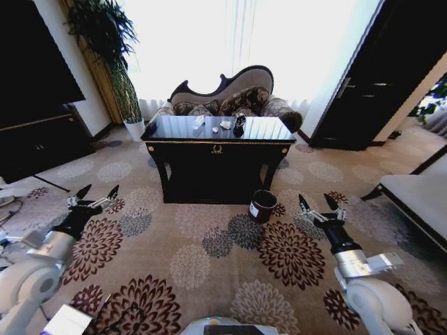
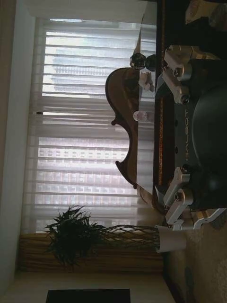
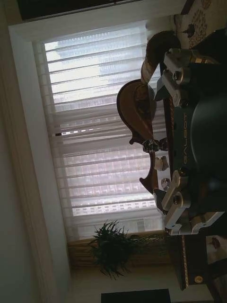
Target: Move to the front of the table and place the trash on the table into the trash bin.
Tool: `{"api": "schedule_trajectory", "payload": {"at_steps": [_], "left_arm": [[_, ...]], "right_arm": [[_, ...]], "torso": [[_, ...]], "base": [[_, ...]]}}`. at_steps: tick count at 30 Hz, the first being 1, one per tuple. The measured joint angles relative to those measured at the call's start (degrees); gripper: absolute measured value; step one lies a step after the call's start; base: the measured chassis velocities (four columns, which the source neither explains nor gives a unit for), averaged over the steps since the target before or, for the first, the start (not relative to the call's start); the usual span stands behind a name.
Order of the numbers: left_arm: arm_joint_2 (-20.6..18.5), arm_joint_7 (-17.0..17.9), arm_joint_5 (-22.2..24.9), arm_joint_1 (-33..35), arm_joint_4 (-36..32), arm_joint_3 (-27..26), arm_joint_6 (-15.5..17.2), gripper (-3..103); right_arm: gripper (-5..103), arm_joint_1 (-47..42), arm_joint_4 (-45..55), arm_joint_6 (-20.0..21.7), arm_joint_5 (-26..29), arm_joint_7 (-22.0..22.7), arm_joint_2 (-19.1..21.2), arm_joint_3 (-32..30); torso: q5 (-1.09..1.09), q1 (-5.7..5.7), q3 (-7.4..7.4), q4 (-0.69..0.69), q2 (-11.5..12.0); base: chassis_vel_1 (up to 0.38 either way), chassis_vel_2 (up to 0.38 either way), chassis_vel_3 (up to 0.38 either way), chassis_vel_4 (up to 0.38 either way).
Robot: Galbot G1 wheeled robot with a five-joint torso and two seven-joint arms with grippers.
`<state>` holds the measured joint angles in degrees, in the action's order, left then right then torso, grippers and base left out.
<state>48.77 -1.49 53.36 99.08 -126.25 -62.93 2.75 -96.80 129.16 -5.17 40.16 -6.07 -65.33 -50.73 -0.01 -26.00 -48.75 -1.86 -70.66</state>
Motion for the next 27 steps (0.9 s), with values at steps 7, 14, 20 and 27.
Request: {"api": "schedule_trajectory", "payload": {"at_steps": [7, 14, 20, 27], "left_arm": [[0.23, -0.06, -0.87, 0.20, 0.12, 0.02, -0.68, 100], [0.50, -0.05, -1.27, 0.11, 0.00, 0.28, -0.68, 100], [0.81, -0.09, -1.23, 0.20, -0.05, 0.28, -0.68, 100], [0.94, -0.14, -1.06, 0.34, -0.05, 0.27, -0.64, 100]], "right_arm": [[100, -0.01, 0.00, 0.40, -0.60, 0.84, -0.19, -0.07], [100, -0.27, 0.16, 0.31, -0.33, 0.79, -0.77, -0.25], [100, -0.25, 0.22, 0.22, -0.22, 0.59, -1.20, -0.17], [100, -0.21, 0.54, 0.17, -0.08, 0.23, -1.62, 0.00]], "torso": [[0.00, 0.00, 0.00, 0.00, 0.00], [0.00, 0.00, 0.00, 0.00, 0.00], [0.00, 0.00, 0.00, 0.00, 0.00], [0.00, 0.00, 0.00, 0.00, 0.00]], "base": [[0.000, 0.000, 0.000, 0.000], [0.000, 0.000, 0.000, 0.000], [0.000, 0.000, 0.000, 0.000], [0.000, 0.000, 0.000, 0.000]]}}
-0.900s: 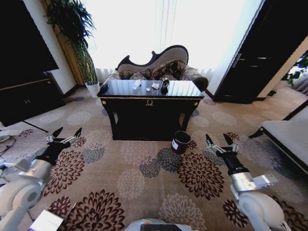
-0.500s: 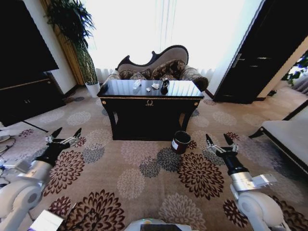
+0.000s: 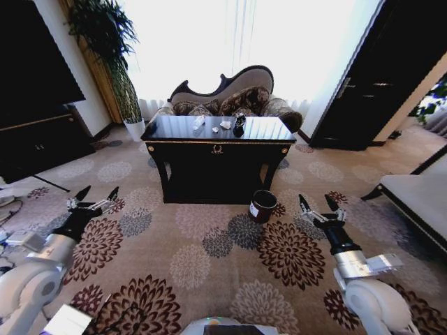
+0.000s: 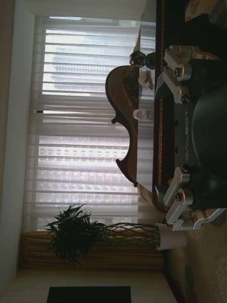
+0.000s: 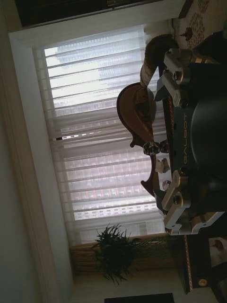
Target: Move to the front of the table and place the trash on the table into the trash bin.
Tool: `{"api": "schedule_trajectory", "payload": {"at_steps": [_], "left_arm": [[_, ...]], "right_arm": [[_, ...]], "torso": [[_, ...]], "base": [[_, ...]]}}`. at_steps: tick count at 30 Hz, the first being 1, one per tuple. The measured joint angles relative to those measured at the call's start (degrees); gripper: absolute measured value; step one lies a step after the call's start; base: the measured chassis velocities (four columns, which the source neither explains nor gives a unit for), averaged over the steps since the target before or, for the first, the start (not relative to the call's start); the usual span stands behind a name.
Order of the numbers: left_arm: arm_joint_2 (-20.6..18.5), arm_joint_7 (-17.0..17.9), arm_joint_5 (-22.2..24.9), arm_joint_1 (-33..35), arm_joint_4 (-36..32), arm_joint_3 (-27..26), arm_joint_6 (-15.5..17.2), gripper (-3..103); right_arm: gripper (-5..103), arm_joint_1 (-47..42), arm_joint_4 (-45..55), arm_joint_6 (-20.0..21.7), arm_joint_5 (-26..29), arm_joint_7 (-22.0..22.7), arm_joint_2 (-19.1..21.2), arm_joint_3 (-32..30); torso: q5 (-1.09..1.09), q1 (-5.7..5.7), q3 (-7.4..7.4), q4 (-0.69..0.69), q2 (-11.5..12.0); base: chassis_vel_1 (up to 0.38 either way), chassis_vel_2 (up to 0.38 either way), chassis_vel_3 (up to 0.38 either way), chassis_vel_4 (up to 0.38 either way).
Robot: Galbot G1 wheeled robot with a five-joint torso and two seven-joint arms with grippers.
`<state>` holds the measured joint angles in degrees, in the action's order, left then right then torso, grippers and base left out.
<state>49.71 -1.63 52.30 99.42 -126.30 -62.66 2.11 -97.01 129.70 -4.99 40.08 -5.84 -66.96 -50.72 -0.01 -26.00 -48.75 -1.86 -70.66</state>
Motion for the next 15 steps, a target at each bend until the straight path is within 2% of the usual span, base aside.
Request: {"api": "schedule_trajectory", "payload": {"at_steps": [7, 15], "left_arm": [[0.01, -0.03, 0.07, -0.26, 0.07, 0.21, 0.07, 100], [0.16, -0.09, 0.07, -0.17, 0.20, 0.43, 0.10, 100]], "right_arm": [[100, -0.02, 0.04, -0.04, -0.01, -0.04, -0.55, 0.07], [100, -0.46, 0.09, -0.20, -0.24, -0.12, -1.59, 0.12]], "torso": [[0.00, 0.01, 0.00, 0.00, 0.00], [0.00, 0.00, 0.00, -0.01, 0.00]], "base": [[-0.036, 0.044, 0.028, -0.031], [-0.154, 0.137, 0.150, -0.141]]}}
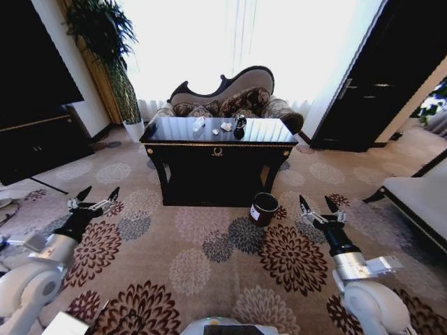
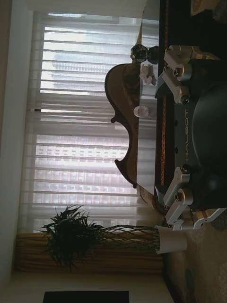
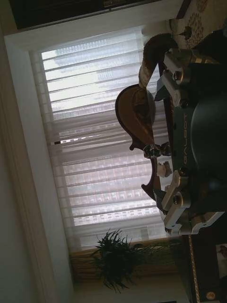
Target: Move to the front of the table and place the trash on the table into the trash bin.
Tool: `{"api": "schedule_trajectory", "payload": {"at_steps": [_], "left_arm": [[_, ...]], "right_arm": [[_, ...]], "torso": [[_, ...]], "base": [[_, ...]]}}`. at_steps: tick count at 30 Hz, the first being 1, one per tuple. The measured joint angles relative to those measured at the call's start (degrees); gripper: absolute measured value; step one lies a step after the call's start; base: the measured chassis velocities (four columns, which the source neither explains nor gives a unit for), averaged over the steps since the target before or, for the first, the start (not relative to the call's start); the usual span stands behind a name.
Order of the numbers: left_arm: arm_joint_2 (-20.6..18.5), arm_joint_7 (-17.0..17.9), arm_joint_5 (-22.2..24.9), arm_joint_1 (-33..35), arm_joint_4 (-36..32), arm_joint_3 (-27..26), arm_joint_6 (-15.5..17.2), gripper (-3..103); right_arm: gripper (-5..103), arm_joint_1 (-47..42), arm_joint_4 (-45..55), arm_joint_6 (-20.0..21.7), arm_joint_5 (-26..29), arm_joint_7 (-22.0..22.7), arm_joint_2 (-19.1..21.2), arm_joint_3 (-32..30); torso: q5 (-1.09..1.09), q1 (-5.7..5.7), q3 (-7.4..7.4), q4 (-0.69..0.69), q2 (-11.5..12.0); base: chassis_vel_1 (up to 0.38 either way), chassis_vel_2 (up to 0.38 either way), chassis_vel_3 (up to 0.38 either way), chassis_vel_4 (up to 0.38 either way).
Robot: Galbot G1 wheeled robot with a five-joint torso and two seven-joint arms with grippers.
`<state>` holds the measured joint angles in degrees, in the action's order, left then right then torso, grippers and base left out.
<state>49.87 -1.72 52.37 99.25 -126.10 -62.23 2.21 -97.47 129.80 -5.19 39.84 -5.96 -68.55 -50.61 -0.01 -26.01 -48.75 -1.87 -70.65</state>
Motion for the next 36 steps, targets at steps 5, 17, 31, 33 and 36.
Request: {"api": "schedule_trajectory", "payload": {"at_steps": [5, 17, 31, 33, 36], "left_arm": [[0.02, 0.02, 0.00, 0.02, 0.16, 0.06, 0.00, 100], [0.29, 0.19, -0.01, 0.00, 0.60, 0.45, 0.00, 100], [0.28, 0.26, 0.23, 0.20, 0.42, 0.29, -0.04, 100], [0.28, 0.26, 0.23, 0.21, 0.37, 0.30, -0.04, 100], [0.35, 0.27, 0.21, 0.29, 0.31, 0.33, -0.06, 100]], "right_arm": [[100, 0.04, -0.15, -0.07, -0.34, -0.06, -0.49, 0.23], [100, 0.19, -0.40, -0.27, -1.08, -0.53, -0.73, 0.58], [100, -0.02, -0.35, -0.28, -1.28, -1.09, -1.20, 0.65], [100, -0.04, -0.33, -0.27, -1.32, -1.09, -1.25, 0.65], [100, -0.02, -0.24, -0.21, -1.39, -1.08, -1.27, 0.65]], "torso": [[0.00, -0.02, -0.01, 0.01, 0.00], [0.00, -0.01, 0.00, 0.00, 0.00], [0.00, 0.00, 0.00, 0.00, 0.00], [0.00, 0.00, 0.00, 0.00, 0.00], [0.01, 0.01, 0.00, 0.01, -0.01]], "base": [[-0.183, 0.165, 0.187, -0.158], [-0.185, 0.171, 0.171, -0.173], [-0.181, 0.175, 0.177, -0.180], [-0.193, 0.213, 0.192, -0.195], [-0.176, 0.177, 0.171, -0.175]]}}
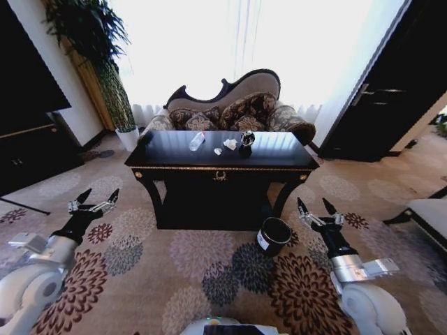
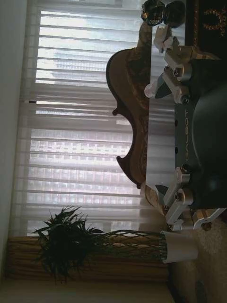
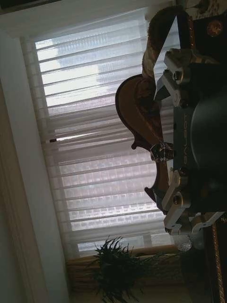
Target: Move to the front of the table and place the trash on the table into the trash bin.
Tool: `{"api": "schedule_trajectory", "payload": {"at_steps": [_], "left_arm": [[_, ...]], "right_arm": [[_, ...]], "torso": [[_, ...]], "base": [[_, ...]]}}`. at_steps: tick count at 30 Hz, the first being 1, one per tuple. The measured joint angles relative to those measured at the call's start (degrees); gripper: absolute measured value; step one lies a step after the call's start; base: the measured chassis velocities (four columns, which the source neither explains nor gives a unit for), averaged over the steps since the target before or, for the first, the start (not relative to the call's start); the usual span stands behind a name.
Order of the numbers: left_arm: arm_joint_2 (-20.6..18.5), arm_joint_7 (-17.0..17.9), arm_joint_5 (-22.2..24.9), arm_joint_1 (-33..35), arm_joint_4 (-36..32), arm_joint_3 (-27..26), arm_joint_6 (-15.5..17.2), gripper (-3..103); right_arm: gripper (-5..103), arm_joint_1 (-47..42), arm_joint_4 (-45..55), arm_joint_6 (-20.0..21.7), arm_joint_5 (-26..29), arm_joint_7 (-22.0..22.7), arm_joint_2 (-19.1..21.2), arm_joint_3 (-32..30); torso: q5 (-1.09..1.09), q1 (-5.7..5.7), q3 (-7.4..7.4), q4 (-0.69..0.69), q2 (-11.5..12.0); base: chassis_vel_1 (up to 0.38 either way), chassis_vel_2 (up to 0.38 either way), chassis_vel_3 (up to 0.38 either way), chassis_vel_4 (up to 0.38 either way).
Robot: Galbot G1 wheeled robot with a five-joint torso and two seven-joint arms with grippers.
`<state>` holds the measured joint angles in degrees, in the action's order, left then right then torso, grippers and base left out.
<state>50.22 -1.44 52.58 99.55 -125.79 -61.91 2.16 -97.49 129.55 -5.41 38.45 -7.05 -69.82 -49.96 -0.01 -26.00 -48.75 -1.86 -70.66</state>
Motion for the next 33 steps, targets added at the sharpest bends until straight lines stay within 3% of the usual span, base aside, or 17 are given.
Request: {"api": "schedule_trajectory", "payload": {"at_steps": [33], "left_arm": [[0.03, -0.04, -0.23, -0.34, -0.39, 0.95, -0.19, 100]], "right_arm": [[100, 0.18, -0.03, 0.24, 0.21, 0.76, -0.46, 0.57]], "torso": [[0.00, 0.00, 0.00, -0.01, 0.00]], "base": [[-0.181, 0.177, 0.178, -0.179]]}}
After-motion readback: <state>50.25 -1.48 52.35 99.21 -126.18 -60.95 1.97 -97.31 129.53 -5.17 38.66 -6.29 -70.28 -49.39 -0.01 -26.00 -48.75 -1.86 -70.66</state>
